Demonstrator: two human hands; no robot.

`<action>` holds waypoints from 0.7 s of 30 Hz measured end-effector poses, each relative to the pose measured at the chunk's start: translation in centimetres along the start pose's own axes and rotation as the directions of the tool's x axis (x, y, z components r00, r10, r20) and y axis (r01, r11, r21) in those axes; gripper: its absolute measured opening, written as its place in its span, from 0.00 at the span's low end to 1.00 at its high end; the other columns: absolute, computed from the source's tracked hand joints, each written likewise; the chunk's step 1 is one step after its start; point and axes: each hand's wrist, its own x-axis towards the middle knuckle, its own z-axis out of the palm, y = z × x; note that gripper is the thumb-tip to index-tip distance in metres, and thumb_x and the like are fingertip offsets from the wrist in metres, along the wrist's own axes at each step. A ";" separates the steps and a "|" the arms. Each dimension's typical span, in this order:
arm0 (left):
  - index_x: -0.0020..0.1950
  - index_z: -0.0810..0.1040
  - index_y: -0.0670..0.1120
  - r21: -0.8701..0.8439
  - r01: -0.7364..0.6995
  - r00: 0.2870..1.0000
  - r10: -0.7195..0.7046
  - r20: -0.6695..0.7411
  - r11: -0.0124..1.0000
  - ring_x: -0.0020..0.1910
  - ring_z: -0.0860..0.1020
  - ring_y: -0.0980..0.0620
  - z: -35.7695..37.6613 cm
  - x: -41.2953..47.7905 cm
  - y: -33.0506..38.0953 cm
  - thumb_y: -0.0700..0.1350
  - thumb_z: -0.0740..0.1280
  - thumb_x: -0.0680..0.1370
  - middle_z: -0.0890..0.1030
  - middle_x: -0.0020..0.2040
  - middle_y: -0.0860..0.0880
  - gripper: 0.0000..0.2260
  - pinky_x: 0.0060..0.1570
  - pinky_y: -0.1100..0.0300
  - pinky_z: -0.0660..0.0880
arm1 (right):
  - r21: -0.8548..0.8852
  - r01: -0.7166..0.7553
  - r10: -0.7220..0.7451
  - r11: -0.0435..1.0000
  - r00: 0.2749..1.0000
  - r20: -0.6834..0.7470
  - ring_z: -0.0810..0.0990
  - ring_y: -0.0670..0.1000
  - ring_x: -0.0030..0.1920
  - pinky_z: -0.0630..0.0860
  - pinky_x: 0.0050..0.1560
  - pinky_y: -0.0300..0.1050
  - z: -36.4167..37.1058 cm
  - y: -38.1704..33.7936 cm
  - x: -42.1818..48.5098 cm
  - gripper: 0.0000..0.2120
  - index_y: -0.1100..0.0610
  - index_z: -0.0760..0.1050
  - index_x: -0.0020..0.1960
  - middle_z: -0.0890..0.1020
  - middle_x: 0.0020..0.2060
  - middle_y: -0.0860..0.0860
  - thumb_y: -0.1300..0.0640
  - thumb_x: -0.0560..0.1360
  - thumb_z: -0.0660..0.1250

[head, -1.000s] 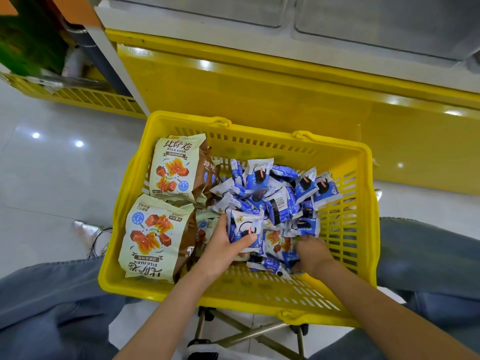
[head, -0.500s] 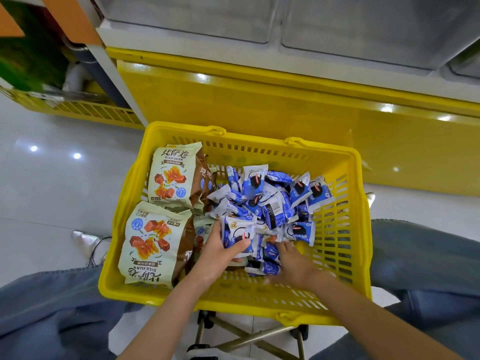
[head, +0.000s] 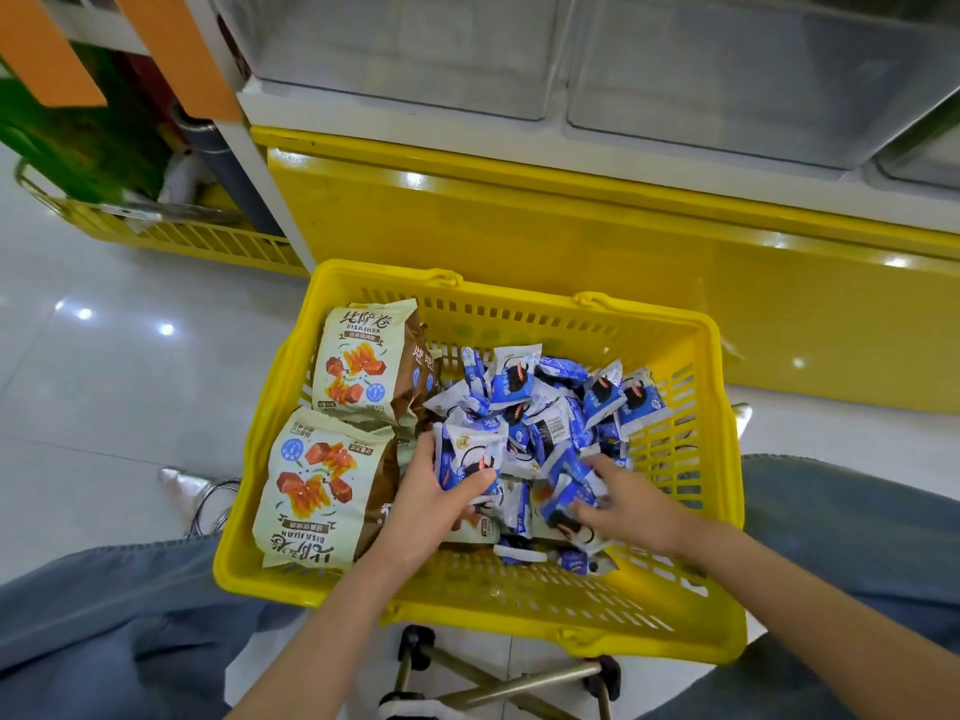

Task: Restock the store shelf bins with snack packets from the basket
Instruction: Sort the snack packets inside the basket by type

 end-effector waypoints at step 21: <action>0.58 0.70 0.49 0.629 -0.220 0.969 0.242 0.051 0.746 0.41 0.73 0.62 3.0 5.5 1.6 0.43 0.62 0.78 0.75 0.49 0.56 0.09 0.41 0.69 0.71 | -0.063 0.121 -0.137 0.991 0.904 -0.406 0.77 0.45 0.43 0.78 0.45 0.45 -0.2 -2.4 0.5 0.06 0.53 0.72 0.54 0.78 0.44 0.46 0.53 0.79 0.60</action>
